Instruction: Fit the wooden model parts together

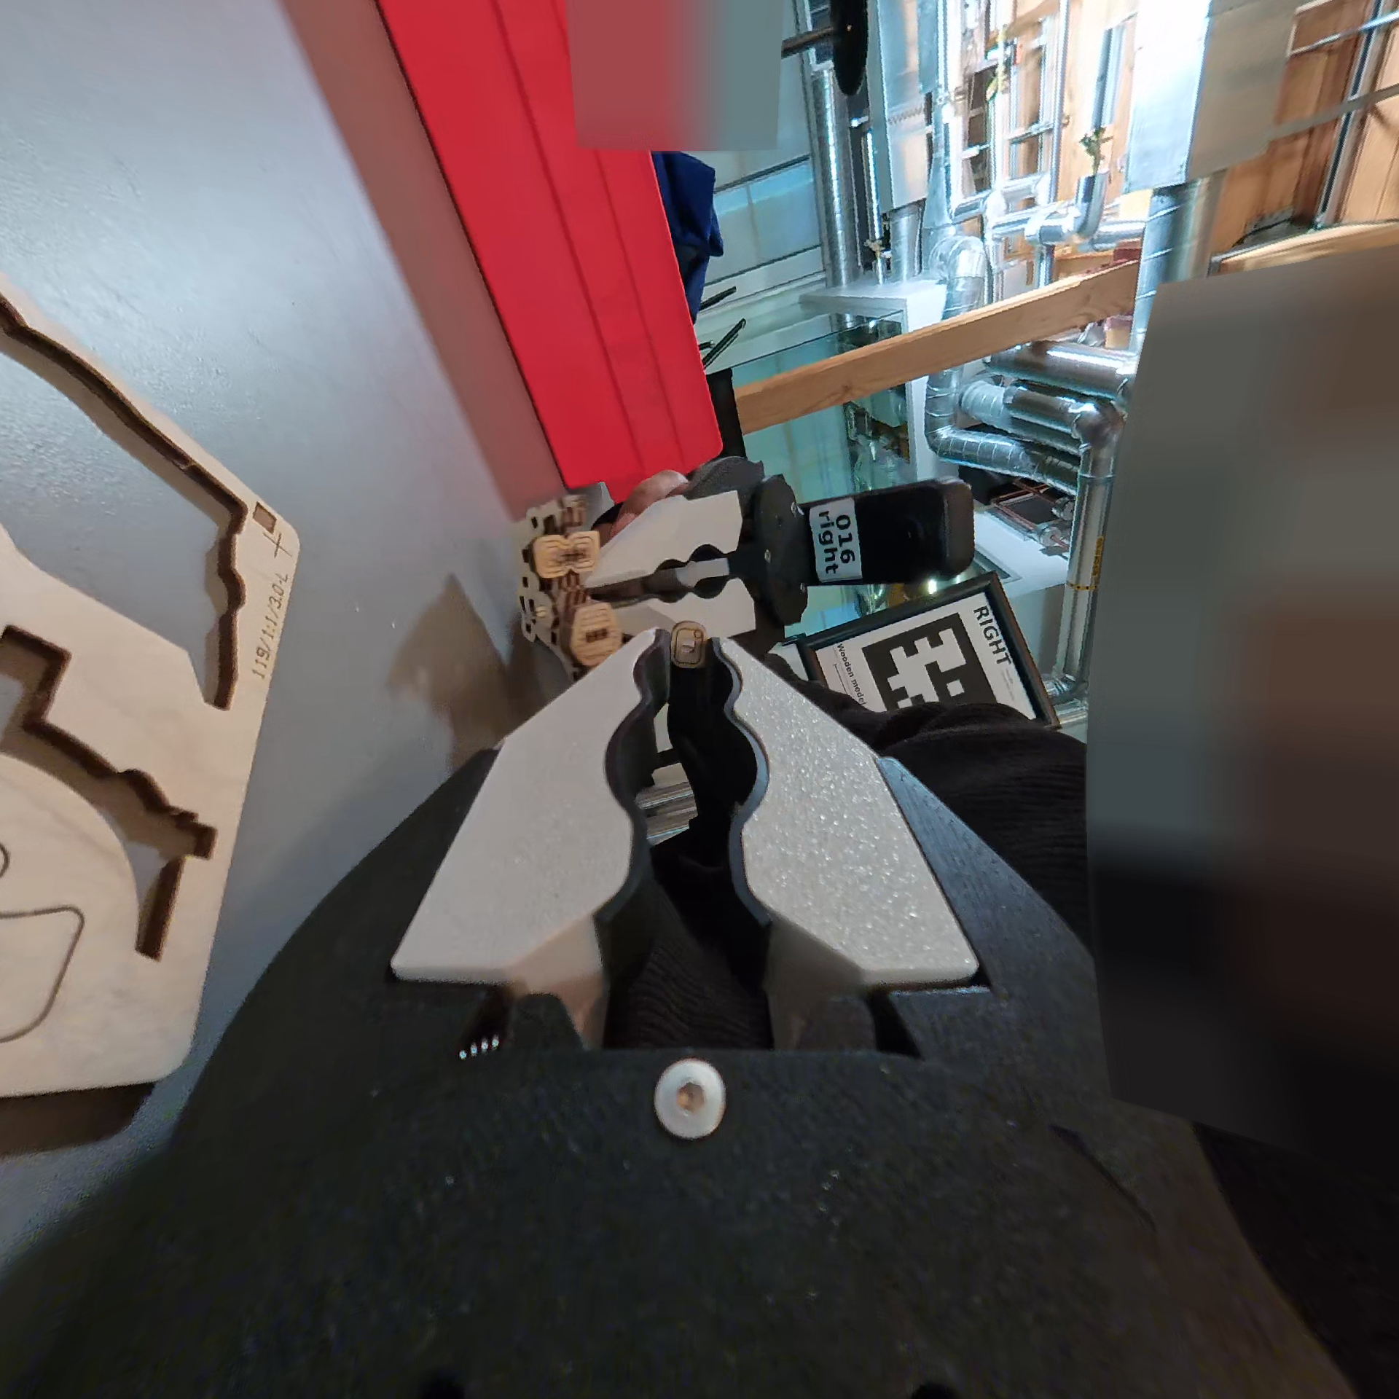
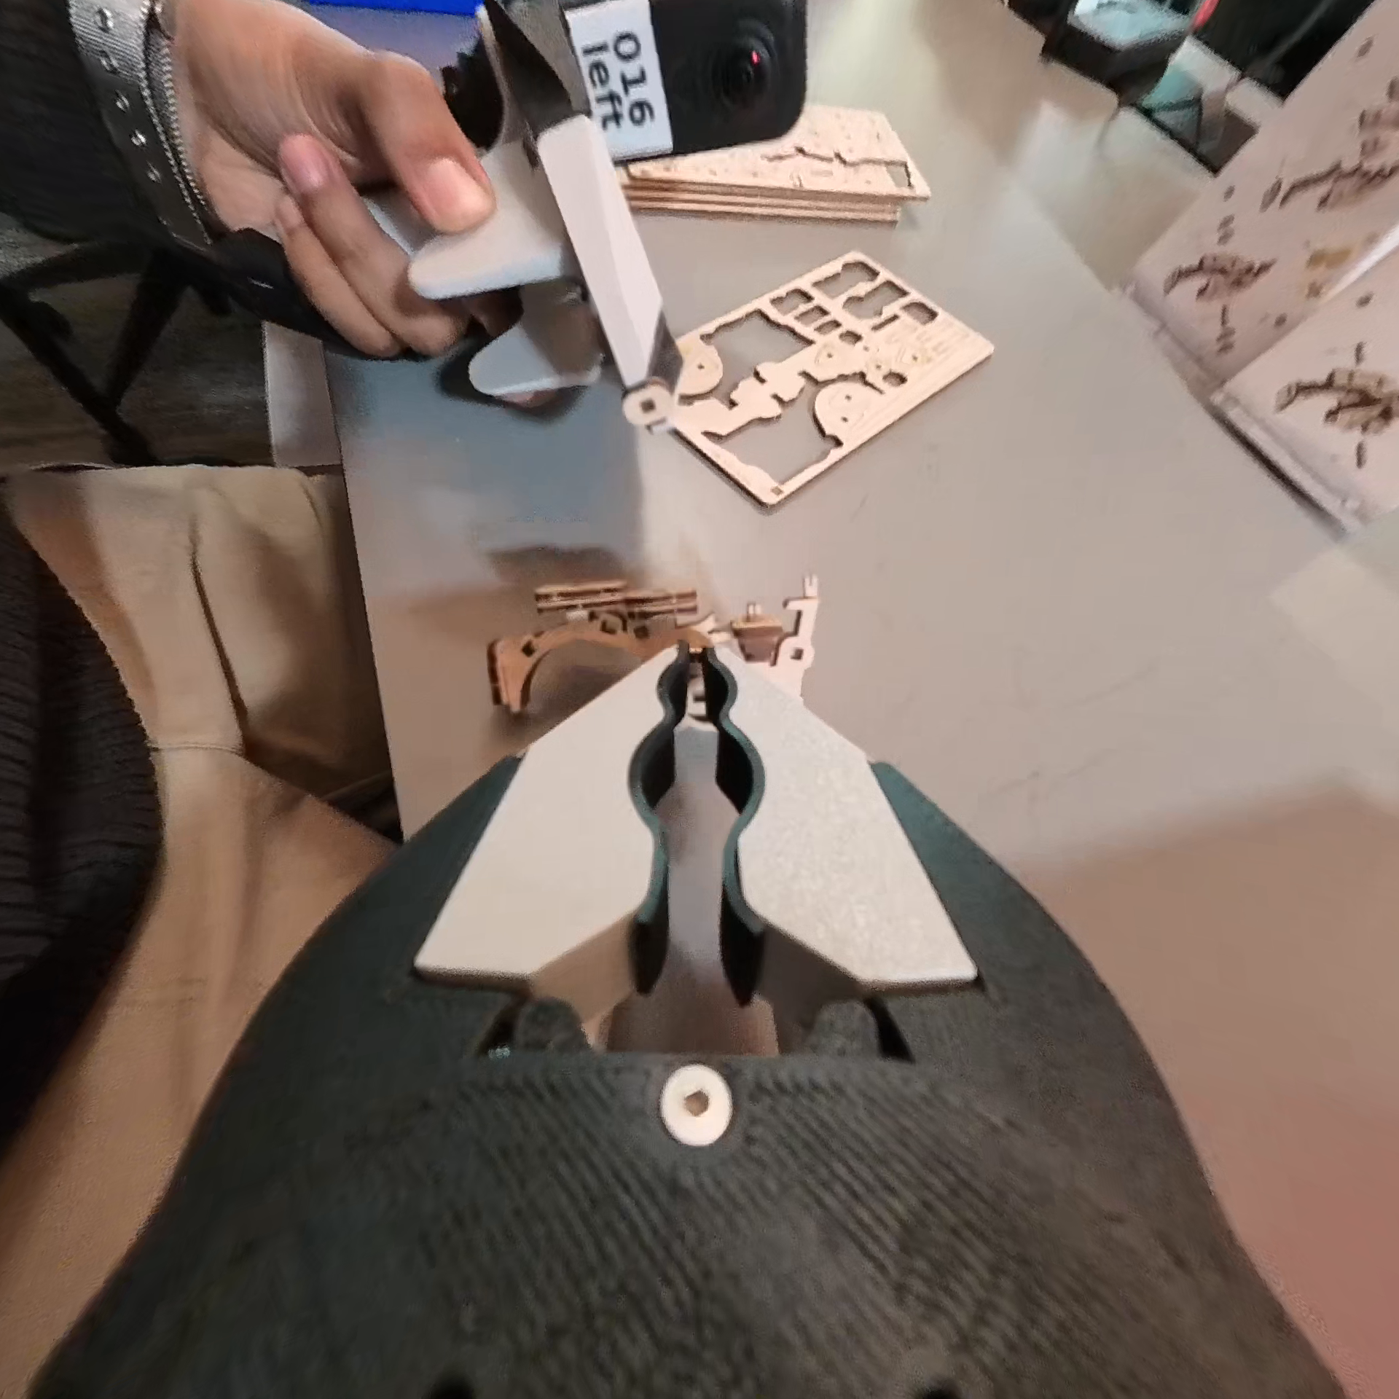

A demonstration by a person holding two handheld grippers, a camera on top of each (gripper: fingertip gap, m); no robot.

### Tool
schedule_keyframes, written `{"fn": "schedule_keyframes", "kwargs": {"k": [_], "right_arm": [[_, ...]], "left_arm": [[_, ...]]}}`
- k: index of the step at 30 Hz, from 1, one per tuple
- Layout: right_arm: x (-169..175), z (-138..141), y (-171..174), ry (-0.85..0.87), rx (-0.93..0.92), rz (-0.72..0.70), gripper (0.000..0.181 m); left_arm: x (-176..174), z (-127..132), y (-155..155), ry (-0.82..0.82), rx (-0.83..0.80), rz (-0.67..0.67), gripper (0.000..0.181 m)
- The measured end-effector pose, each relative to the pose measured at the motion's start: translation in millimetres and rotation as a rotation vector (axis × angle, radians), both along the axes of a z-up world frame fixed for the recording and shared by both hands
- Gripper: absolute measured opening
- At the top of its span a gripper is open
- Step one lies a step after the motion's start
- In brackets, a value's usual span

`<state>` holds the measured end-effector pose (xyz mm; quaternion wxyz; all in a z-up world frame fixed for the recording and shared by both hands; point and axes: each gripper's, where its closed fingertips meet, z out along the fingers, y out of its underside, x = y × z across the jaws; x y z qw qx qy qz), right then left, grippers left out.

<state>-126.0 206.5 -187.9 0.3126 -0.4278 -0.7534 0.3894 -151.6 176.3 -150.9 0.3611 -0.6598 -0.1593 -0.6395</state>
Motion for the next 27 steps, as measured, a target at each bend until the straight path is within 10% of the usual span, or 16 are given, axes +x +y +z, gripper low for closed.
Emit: {"fn": "schedule_keyframes", "kwargs": {"k": [1, 27], "right_arm": [[2, -3, 1, -0.023, -0.011, -0.01, 0.003], [2, 72, -28, 0.278, -0.283, 0.049, 0.002]], "left_arm": [[1, 0, 0, 0.005, 0.001, -0.003, 0.009], [29, -6, 0, 0.022, -0.05, -0.031, 0.009]]}}
